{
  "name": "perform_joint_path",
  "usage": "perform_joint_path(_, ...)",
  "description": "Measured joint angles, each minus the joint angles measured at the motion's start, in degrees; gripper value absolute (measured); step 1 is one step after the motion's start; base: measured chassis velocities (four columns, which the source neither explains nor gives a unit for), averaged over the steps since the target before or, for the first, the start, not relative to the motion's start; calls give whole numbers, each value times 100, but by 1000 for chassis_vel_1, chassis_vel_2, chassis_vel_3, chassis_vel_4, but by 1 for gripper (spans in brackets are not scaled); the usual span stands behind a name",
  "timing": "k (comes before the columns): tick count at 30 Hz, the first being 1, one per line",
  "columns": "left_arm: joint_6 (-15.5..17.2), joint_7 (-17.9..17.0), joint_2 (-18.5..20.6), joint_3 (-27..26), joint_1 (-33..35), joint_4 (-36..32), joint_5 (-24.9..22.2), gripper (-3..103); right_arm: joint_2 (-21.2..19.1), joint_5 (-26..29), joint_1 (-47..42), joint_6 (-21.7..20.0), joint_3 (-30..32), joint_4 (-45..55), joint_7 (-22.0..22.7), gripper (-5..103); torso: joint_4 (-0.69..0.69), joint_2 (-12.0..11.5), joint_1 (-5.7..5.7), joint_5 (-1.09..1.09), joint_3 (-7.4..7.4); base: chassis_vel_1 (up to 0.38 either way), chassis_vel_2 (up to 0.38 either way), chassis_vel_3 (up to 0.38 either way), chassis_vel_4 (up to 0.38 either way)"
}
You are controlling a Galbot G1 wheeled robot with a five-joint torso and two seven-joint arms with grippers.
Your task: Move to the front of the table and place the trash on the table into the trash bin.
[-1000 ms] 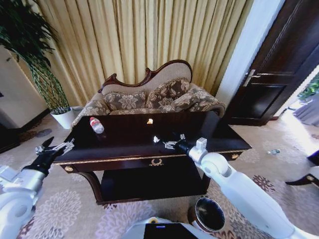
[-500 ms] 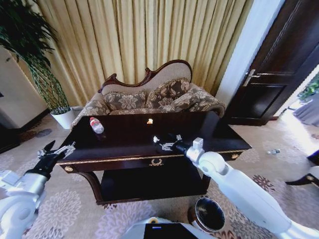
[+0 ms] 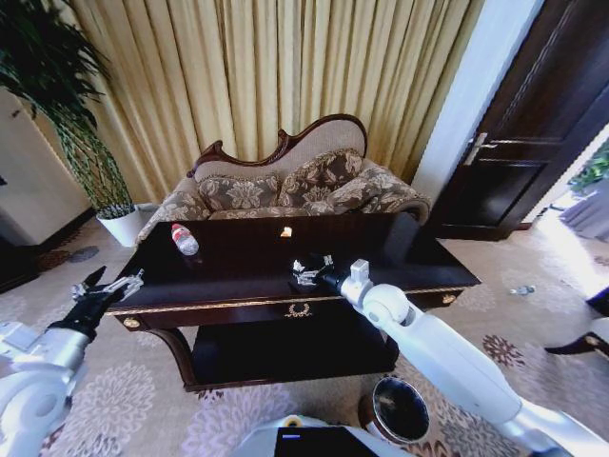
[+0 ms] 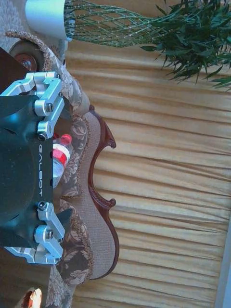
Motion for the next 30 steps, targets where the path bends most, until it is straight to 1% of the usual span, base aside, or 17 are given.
perform_joint_path(9,-2,2,-40,6,9,-5,1,100,17,-144,9,50,-32,-103,9,100,0,0,0,0,0,0,0,0,0)
perform_joint_path(10,-3,3,-41,7,12,-7,2,100,21,-183,5,74,-37,-123,10,101,1,0,0,0,0,0,0,0,0)
perform_joint_path(11,-3,3,-41,8,13,-8,2,100,26,-225,5,91,-45,-137,25,97,0,0,0,0,0,0,0,0,0)
perform_joint_path(12,-3,3,-41,8,13,-8,2,100,26,-225,5,91,-45,-137,25,97,0,0,0,0,0,0,0,0,0)
perform_joint_path(14,-4,3,-38,11,9,-9,3,100,31,-335,2,162,-59,-176,43,87,1,0,0,0,0,0,0,0,0)
perform_joint_path(15,-4,3,-38,11,9,-9,3,100,31,-335,2,162,-59,-176,43,87,1,0,0,0,0,0,0,0,0)
perform_joint_path(18,-4,4,-33,33,-16,-7,3,100,37,-448,-37,218,-62,-196,59,71,0,0,0,0,0,0,0,0,0)
perform_joint_path(19,-4,4,-33,33,-16,-7,3,100,37,-448,-37,218,-62,-196,59,71,0,0,0,0,0,0,0,0,0)
perform_joint_path(20,-4,4,-32,40,-21,-6,3,100,37,-464,-60,229,-60,-196,62,65,1,0,0,0,0,0,0,0,0)
perform_joint_path(21,-4,4,-30,45,-27,-4,3,100,34,-473,-84,234,-51,-196,62,65,1,0,0,0,0,0,0,0,0)
perform_joint_path(22,-3,4,-26,53,-33,-3,4,100,30,-499,-125,257,-28,-196,62,54,0,0,0,0,0,0,0,0,0)
perform_joint_path(24,-2,4,-24,57,-37,-1,4,100,29,-513,-151,276,-13,-197,62,54,0,0,0,0,0,0,0,0,0)
perform_joint_path(25,0,4,-23,61,-39,-1,5,100,29,-522,-181,295,9,-199,60,49,0,0,0,0,0,0,0,0,0)
perform_joint_path(26,0,4,-23,61,-39,-1,5,100,29,-522,-181,295,9,-199,60,49,0,0,0,0,0,0,0,0,0)
perform_joint_path(27,2,4,-21,62,-39,-1,5,100,29,-528,-213,312,35,-198,58,43,0,0,0,1,0,0,0,0,0)
perform_joint_path(28,4,4,-20,64,-39,-1,7,100,30,-532,-242,324,59,-198,57,33,0,0,0,0,0,0,0,0,0)
perform_joint_path(30,5,4,-20,65,-37,-1,8,100,33,-532,-258,335,71,-194,57,33,0,0,0,0,0,0,0,0,0)
